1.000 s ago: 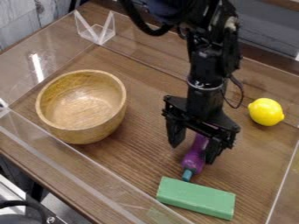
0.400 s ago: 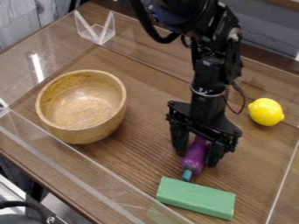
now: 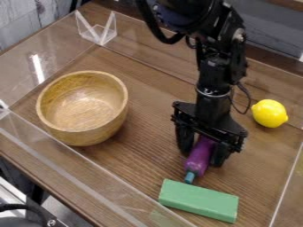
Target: Put the purple eggplant in the brown bowl
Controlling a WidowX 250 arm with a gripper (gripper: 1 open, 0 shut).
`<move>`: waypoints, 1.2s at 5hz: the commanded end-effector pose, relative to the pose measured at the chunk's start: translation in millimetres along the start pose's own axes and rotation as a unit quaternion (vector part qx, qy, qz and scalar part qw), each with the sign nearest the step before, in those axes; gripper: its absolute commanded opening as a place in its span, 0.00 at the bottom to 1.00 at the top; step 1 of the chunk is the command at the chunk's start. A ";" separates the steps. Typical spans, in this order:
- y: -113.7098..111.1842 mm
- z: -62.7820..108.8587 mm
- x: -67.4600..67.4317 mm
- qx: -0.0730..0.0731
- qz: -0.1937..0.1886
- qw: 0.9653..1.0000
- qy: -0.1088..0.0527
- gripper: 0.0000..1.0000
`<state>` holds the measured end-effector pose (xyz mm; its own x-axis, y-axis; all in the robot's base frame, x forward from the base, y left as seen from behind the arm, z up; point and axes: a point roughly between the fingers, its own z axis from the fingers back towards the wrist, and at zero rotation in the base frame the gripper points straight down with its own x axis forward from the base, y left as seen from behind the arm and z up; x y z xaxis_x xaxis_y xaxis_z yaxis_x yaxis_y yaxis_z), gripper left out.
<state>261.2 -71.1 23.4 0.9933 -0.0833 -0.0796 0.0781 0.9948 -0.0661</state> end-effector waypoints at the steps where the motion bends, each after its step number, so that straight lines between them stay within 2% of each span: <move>1: -1.8 10.3 11.3 -0.005 0.001 1.000 -0.025 1.00; 2: -1.8 10.0 12.7 -0.007 0.004 1.000 -0.026 1.00; 3: -1.3 8.9 13.3 -0.009 0.007 1.000 -0.026 0.00; 4: -1.1 6.6 12.3 -0.009 0.010 1.000 -0.023 1.00; 5: 0.3 6.5 10.9 -0.009 0.012 1.000 -0.021 0.00; 6: 2.3 11.2 8.5 -0.008 0.014 1.000 -0.018 0.00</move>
<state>262.7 -69.9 21.4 0.9940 -0.0571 -0.0936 0.0502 0.9960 -0.0744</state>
